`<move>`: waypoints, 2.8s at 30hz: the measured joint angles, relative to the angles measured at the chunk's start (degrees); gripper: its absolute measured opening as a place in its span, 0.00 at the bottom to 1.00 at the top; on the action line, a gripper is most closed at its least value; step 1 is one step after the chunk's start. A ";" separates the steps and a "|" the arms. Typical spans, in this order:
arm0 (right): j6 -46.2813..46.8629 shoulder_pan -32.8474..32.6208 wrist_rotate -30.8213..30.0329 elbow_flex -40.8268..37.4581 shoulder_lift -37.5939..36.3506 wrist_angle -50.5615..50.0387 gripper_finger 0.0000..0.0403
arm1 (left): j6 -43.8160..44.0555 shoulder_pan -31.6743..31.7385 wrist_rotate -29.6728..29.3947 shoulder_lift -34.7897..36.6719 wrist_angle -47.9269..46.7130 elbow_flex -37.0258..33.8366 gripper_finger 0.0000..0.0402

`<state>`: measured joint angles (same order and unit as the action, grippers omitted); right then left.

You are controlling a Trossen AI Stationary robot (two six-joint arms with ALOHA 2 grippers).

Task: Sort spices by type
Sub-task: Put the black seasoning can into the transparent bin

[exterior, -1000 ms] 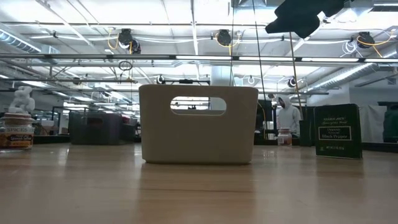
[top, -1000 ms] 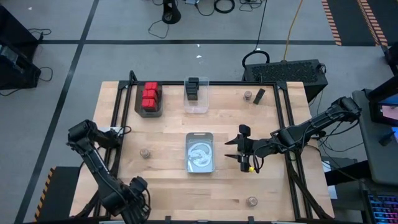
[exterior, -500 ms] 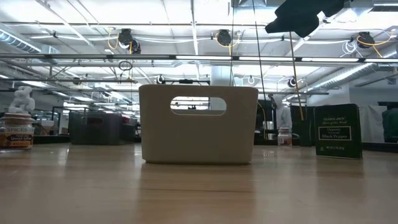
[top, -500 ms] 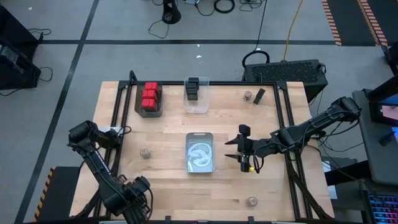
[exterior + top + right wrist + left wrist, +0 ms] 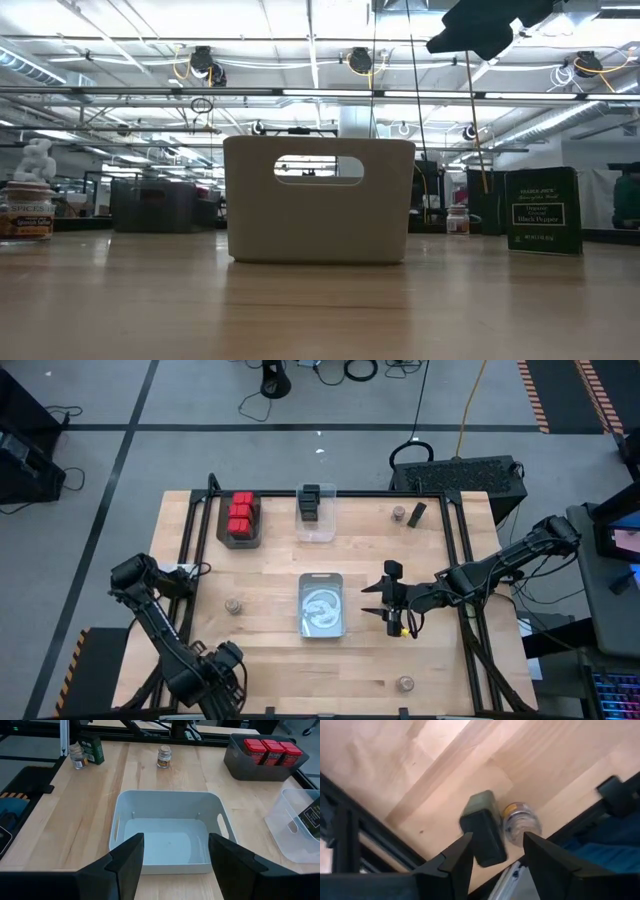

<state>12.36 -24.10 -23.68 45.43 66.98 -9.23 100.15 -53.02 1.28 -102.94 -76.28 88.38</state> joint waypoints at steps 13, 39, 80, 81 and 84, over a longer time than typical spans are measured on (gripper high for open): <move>0.00 0.00 0.00 0.00 0.00 -0.02 0.51 | 0.50 0.60 -0.04 0.00 0.15 0.00 0.71; 0.00 -0.01 -0.02 0.00 0.00 -0.04 0.51 | 1.38 -0.58 7.30 0.04 11.56 -10.85 0.82; -0.05 0.00 -0.05 0.00 0.00 0.00 0.51 | -5.21 3.42 5.60 2.82 8.18 -12.74 0.38; -0.06 0.00 -0.04 0.00 0.00 -0.01 0.51 | -5.76 3.62 5.54 2.87 8.09 -12.74 0.38; -0.04 0.00 -0.07 0.00 0.00 0.00 0.51 | -6.88 4.27 5.17 3.04 8.07 -12.74 0.38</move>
<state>12.32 -24.10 -23.75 45.43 66.98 -9.23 93.27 -48.76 6.45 -99.90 -68.21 75.64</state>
